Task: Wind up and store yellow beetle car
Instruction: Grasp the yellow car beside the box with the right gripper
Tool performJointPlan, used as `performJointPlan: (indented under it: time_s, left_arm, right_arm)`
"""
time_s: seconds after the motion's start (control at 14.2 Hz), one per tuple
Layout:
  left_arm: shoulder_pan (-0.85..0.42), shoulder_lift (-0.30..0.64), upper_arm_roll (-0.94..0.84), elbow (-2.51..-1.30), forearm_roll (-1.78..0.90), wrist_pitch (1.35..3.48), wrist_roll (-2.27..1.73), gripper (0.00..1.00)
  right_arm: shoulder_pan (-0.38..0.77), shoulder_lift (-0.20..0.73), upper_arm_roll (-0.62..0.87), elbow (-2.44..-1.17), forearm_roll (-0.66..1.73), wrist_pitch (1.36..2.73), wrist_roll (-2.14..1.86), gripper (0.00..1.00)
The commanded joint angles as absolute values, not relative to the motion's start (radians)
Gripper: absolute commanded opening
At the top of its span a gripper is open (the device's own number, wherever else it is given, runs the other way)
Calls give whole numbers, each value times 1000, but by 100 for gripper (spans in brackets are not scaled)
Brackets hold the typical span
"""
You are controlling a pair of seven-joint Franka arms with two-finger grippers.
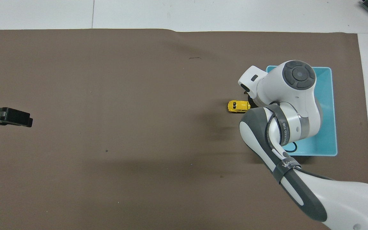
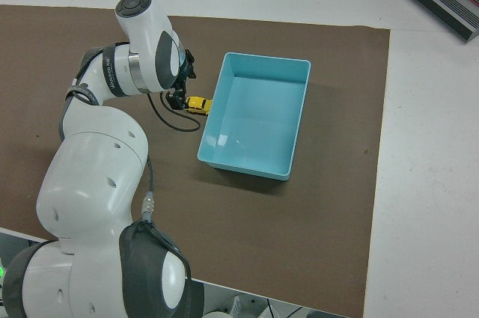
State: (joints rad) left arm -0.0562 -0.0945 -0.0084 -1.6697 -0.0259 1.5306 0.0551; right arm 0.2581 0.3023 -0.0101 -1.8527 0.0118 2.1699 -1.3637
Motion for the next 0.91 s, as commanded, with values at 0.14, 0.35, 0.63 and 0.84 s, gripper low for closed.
performJointPlan:
  time_s: [0.14,0.35,0.63,0.84]
  left_arm:
    - [-40,-100,-18,-1664,-20,1525,60,100]
    - [-40,-100,-18,-1664,-20,1525,60,100]
    - [-40,-100,-18,-1664,-20,1525,60,100]
    - [-40,-100,-18,-1664,-20,1525,61,100]
  right_arm:
    - [264,324,-6,-1894,0,2266,-1390,100]
    - [264,345,-8,-1894,0,2290,-1391,100]
    - [255,367,-8,-1894,0,2315,-1422,100]
    - [253,382,-8,-1901,0,2349,-1433,100]
